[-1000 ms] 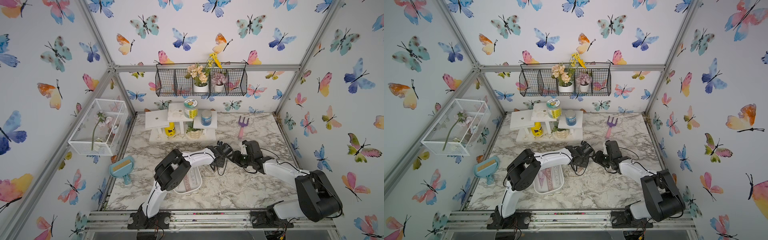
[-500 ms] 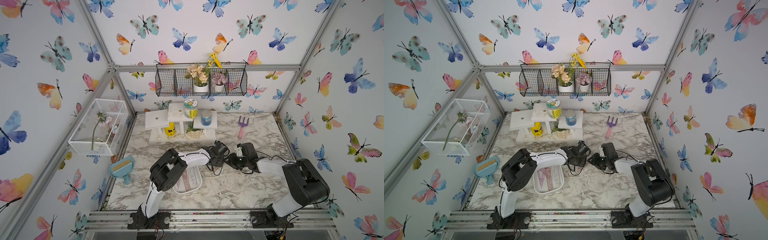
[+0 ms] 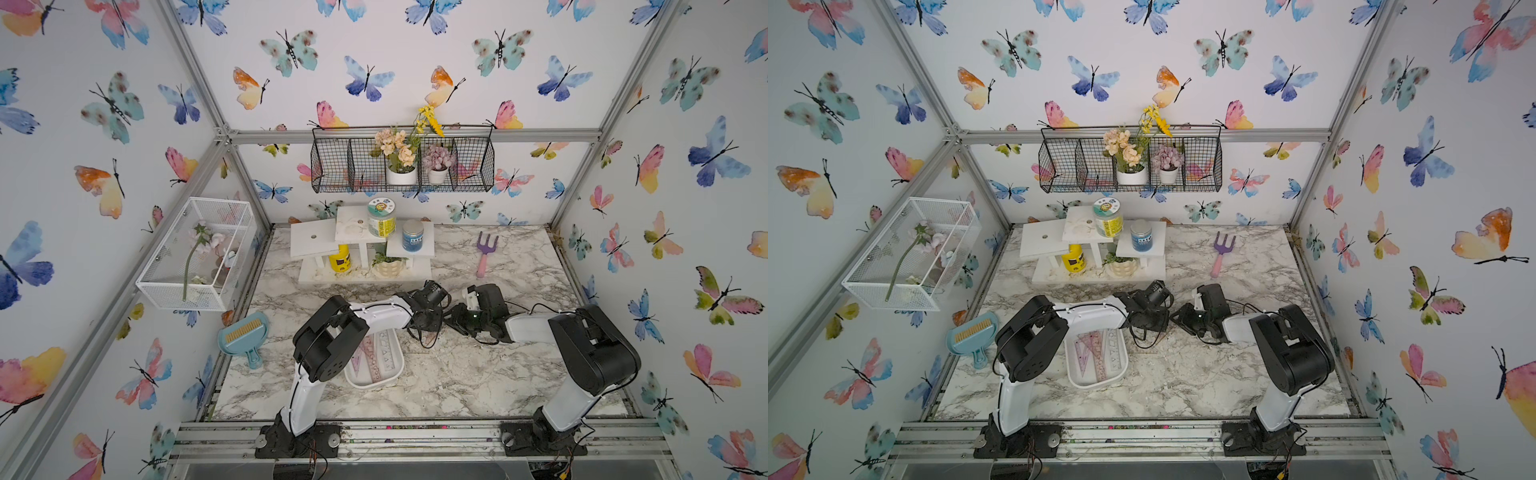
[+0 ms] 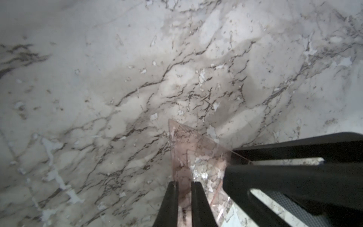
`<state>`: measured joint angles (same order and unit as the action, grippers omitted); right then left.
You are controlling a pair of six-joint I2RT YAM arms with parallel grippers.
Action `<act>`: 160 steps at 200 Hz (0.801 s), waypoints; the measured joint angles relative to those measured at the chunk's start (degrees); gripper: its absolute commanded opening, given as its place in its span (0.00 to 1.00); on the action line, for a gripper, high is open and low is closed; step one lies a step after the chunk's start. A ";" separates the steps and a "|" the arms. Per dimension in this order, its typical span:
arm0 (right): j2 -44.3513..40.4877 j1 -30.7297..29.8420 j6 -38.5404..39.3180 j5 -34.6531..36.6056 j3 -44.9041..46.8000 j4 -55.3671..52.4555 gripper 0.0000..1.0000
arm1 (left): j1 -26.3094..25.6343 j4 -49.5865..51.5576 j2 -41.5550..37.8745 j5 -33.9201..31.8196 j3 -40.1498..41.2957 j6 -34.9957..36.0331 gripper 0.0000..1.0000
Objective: Put the scattered rulers into the storage box
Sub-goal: Pick up the ruler from the center of the board.
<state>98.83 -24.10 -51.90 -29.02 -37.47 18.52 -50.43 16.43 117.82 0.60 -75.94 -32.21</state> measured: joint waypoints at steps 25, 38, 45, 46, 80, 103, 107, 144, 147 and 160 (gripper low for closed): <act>0.31 0.02 -0.61 -0.35 -0.04 0.26 0.03 | 0.13 -0.46 -0.39 0.31 -0.09 -0.09 0.18; -0.26 0.04 -0.98 -0.70 -0.35 0.39 0.02 | 0.24 -0.15 -0.83 0.61 -0.55 -0.13 0.27; -0.50 0.00 -1.03 -0.81 -0.48 0.35 0.02 | 0.26 0.13 -0.83 0.68 -0.94 -0.09 0.32; -0.50 0.00 -1.03 -0.81 -0.50 0.35 0.02 | 0.26 0.13 -0.83 0.68 -0.94 -0.09 0.33; -3.06 0.00 -0.57 -0.68 -1.33 -3.17 0.02 | 0.35 6.36 -1.84 -0.09 -3.19 -0.33 0.46; -5.79 -0.39 0.57 -0.61 -3.48 -7.06 0.02 | 0.35 13.03 -5.68 -1.11 -5.92 -0.04 0.47; -6.21 -0.39 0.72 -0.61 -3.96 -7.52 0.02 | 0.35 13.77 -6.43 -1.36 -6.23 -0.02 0.48; -10.36 -1.90 2.93 -0.48 -9.44 -12.81 0.02 | 0.98 17.75 -21.99 -4.09 -8.44 0.20 0.53; -10.60 -2.29 3.08 -0.42 -10.05 -13.44 0.02 | 1.09 17.70 -22.91 -4.22 -8.22 0.20 0.53; -11.50 -4.59 3.72 -0.13 -12.74 -15.47 0.02 | 2.69 17.22 -29.73 -4.42 -5.64 0.07 0.53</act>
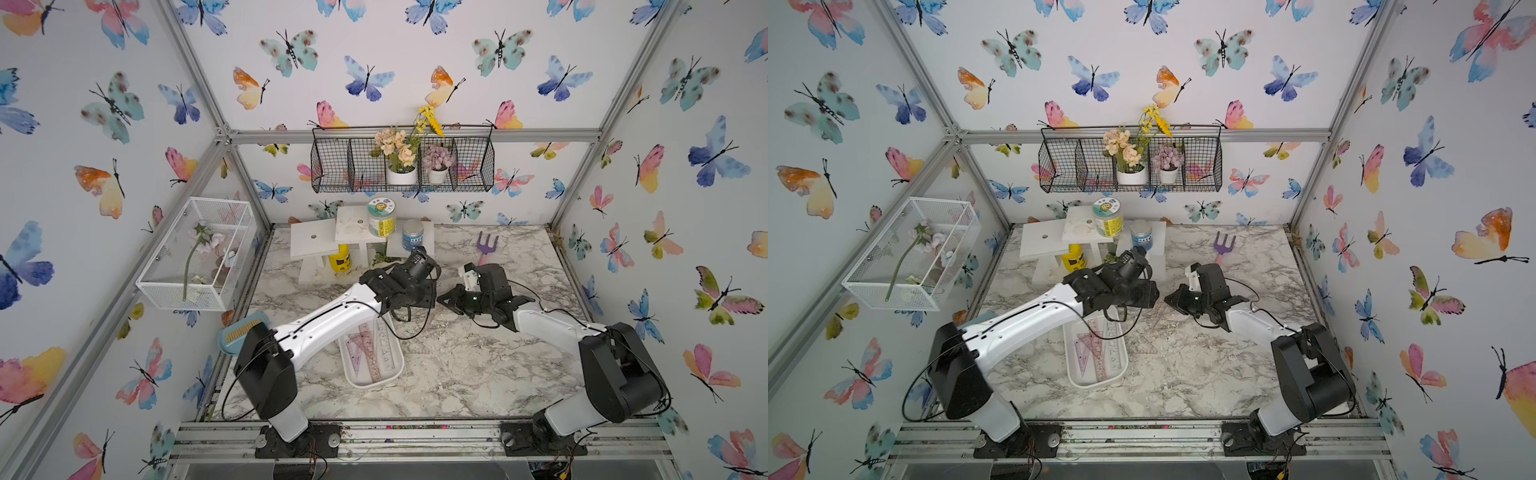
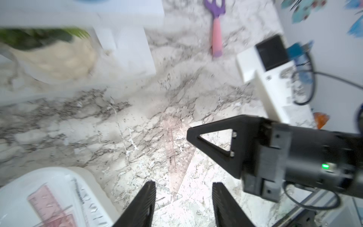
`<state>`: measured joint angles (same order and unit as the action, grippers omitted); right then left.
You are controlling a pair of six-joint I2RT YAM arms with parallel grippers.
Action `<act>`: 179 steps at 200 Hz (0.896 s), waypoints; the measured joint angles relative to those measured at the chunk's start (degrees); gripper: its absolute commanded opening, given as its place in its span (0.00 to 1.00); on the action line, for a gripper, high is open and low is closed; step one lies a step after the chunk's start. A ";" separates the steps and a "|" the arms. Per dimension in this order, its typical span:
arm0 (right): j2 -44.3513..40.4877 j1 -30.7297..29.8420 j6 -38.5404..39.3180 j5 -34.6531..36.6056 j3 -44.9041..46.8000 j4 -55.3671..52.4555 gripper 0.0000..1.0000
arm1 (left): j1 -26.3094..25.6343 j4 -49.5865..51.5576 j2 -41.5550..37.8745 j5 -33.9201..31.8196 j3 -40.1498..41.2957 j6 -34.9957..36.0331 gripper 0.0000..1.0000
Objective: Put the scattered rulers into the storage box
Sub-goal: Place the ruler in the storage box.
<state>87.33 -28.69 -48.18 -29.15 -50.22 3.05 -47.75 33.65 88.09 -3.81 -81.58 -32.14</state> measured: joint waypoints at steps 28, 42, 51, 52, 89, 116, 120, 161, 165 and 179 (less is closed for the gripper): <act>-0.07 -6.16 0.81 0.81 -6.16 -2.86 0.02 | 7.41 -0.61 -11.82 -0.09 9.62 -0.55 0.54; 1.33 -9.42 0.92 1.11 -9.46 -3.76 0.02 | 11.72 -0.35 -15.96 -0.22 15.15 -0.92 0.54; 2.99 -11.67 1.01 1.36 -11.65 -4.22 0.01 | 13.94 -0.13 -17.84 -0.09 17.86 -1.05 0.54; 3.13 -11.82 1.01 1.36 -11.80 -4.26 0.01 | 14.23 -0.07 -18.12 -0.07 18.32 -1.09 0.54; 12.35 -19.43 1.18 3.74 -18.78 -5.44 0.04 | 20.48 0.72 -23.71 1.73 25.05 -1.36 0.54; 17.64 -22.95 1.27 4.26 -21.00 -6.97 0.18 | 21.55 1.03 -26.25 2.56 26.05 -1.36 0.54; 18.18 -23.21 1.49 4.26 -21.33 -7.32 0.22 | 21.64 1.01 -26.40 2.67 26.05 -1.33 0.55; 19.19 -24.02 3.98 6.40 -23.71 -11.15 0.61 | 22.05 0.92 -26.36 3.89 26.49 -1.33 0.55; 18.91 -24.02 4.22 7.28 -24.11 -11.82 0.64 | 22.08 0.90 -26.32 4.00 26.49 -1.33 0.55; 17.31 -24.02 5.97 10.49 -25.44 -14.40 0.69 | 22.21 0.83 -26.03 4.33 26.49 -1.33 0.55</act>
<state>104.64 -52.71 -42.22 -18.65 -75.66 -11.35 -25.54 34.48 62.06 0.51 -55.09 -33.47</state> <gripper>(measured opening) 0.659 0.549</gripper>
